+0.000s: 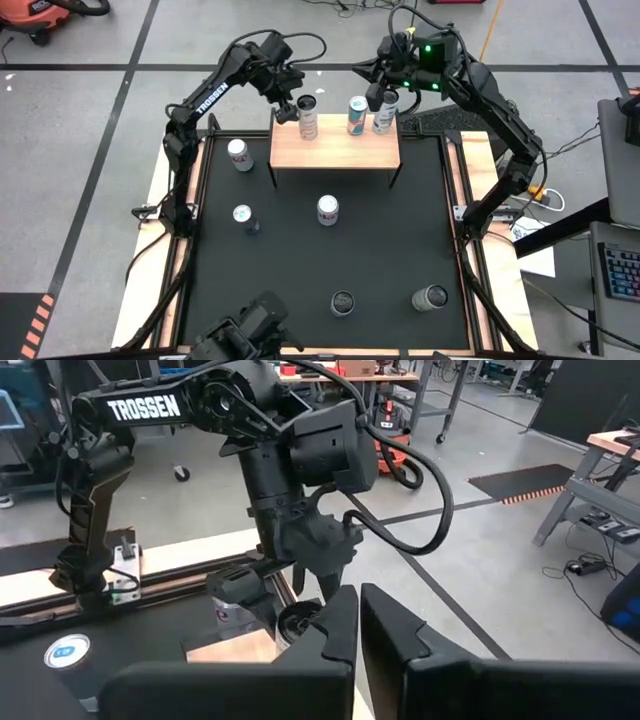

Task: Place canned beverage on shelf
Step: Put the left white-yellow soda can on the shelf

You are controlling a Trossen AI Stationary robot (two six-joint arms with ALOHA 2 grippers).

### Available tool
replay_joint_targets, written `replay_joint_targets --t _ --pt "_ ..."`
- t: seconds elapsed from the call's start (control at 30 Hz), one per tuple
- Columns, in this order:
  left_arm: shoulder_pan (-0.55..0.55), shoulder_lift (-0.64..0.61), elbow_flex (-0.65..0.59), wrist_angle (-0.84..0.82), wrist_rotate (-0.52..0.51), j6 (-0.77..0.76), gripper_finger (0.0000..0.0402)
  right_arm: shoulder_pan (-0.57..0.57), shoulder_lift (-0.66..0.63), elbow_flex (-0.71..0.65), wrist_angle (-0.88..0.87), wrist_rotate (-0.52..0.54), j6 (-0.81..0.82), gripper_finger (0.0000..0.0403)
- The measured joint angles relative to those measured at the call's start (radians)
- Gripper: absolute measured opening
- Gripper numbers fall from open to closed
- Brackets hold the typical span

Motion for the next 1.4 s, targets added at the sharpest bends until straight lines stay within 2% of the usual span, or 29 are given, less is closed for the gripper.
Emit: replay_joint_targets --t 0.3,0.47,0.7,0.93,1.4 --pt "-0.021 0.0 0.0 0.04 -0.002 0.007 0.0397 0.0 0.0 0.0 -0.003 0.0 -0.004 0.0" --pt "-0.014 0.0 0.0 0.03 -0.106 0.0 0.0397 0.0 0.0 0.0 -0.004 0.001 -0.008 0.0" --pt "0.014 0.0 0.0 0.153 -0.114 -0.024 0.0397 0.0 0.0 0.0 -0.022 0.001 -0.008 0.0" --pt "0.033 0.0 0.0 0.192 -0.014 -0.03 0.0397 0.0 0.0 0.0 -0.025 0.001 -0.018 0.0" --pt "0.021 0.093 -0.002 0.227 0.019 -0.076 0.0397 0.0 0.0 0.0 -0.025 0.001 -0.026 0.0"
